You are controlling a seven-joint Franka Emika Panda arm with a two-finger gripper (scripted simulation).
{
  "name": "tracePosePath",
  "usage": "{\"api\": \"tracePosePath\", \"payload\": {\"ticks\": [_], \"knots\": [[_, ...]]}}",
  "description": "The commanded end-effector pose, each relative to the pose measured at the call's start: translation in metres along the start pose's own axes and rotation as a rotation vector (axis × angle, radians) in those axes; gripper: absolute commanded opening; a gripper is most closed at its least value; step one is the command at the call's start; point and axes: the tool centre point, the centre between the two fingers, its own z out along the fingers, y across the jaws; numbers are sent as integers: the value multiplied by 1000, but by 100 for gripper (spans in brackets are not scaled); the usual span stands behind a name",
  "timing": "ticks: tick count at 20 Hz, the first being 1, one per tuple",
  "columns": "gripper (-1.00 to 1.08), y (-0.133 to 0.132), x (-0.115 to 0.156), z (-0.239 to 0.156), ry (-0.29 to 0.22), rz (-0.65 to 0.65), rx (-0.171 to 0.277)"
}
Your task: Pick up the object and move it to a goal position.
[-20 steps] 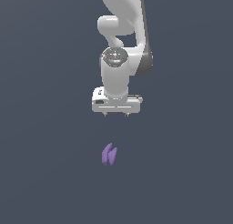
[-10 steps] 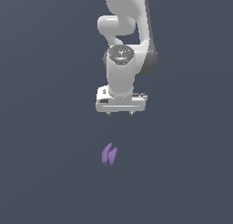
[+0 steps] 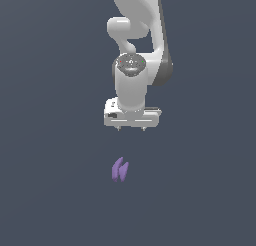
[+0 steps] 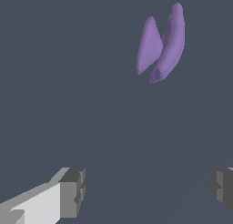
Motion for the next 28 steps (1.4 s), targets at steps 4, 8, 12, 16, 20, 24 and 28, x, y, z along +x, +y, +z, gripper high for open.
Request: {"api": "tracePosePath", "payload": {"ticks": [4, 8, 12, 16, 20, 24, 28], "knots": [[100, 6, 22, 4, 5, 35, -1], [100, 12, 43, 9, 9, 69, -2], [100, 20, 65, 16, 15, 108, -4], [100, 27, 87, 23, 21, 147, -6], [100, 35, 104, 31, 26, 181, -8], [100, 40, 117, 37, 30, 207, -10], [100, 44, 126, 42, 33, 226, -12]]}}
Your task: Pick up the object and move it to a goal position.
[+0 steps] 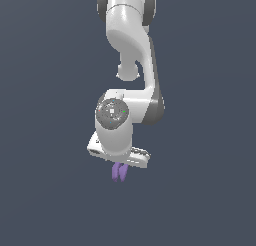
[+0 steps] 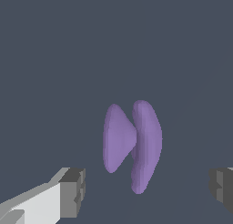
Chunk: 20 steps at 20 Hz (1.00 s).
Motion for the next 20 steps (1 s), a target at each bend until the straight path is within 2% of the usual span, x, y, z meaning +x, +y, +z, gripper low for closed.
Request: {"api": "tracePosePath", "payload": {"ticks": [1, 11, 20], "knots": [[100, 1, 5, 3, 2, 10, -1], [100, 2, 10, 8, 4, 20, -2], [100, 3, 9, 48, 4, 22, -2]]}}
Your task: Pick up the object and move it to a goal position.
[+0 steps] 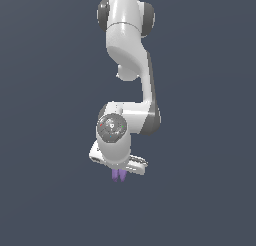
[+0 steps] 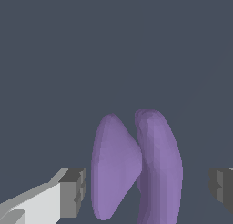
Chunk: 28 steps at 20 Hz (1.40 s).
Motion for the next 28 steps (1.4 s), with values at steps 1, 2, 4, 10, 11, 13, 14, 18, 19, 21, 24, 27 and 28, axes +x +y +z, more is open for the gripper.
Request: {"api": "tracePosePath", "payload": {"ticks": [1, 2, 4, 10, 11, 13, 14, 18, 19, 21, 24, 27, 28], "knots": [[100, 0, 0, 8, 1, 0, 0], [100, 0, 0, 10, 1, 0, 0], [-100, 0, 0, 10, 1, 0, 0], [-100, 0, 0, 10, 1, 0, 0], [-100, 0, 0, 10, 1, 0, 0], [-100, 0, 0, 10, 1, 0, 0], [-100, -1, 0, 9, 2, 0, 1], [-100, -3, 2, 2, 15, 4, 8], [-100, -5, 4, -2, 22, 6, 12], [-100, -8, 7, -13, 41, 12, 23], [-100, -15, 14, -35, 79, 25, 45], [-100, -23, 21, -66, 131, 41, 74], [-100, -26, 24, -77, 150, 48, 85]]}}
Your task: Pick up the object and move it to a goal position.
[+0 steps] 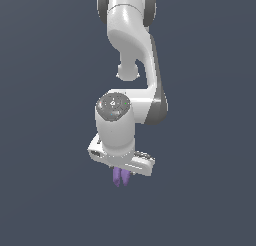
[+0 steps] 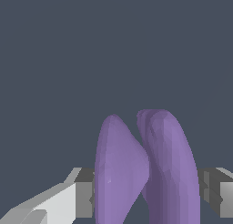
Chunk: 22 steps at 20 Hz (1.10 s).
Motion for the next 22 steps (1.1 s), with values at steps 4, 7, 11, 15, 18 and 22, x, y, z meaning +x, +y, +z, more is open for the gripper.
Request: {"api": "tracePosePath", "payload": {"ticks": [4, 7, 11, 15, 18, 22], "knots": [[-100, -21, 20, -69, 119, 38, 66], [-100, -31, 29, -115, 195, 62, 109], [-100, -41, 35, -176, 295, 95, 164], [-100, -47, 36, -235, 391, 126, 217], [-100, -49, 33, -275, 455, 147, 252], [-100, -50, 27, -317, 523, 168, 289]]}}
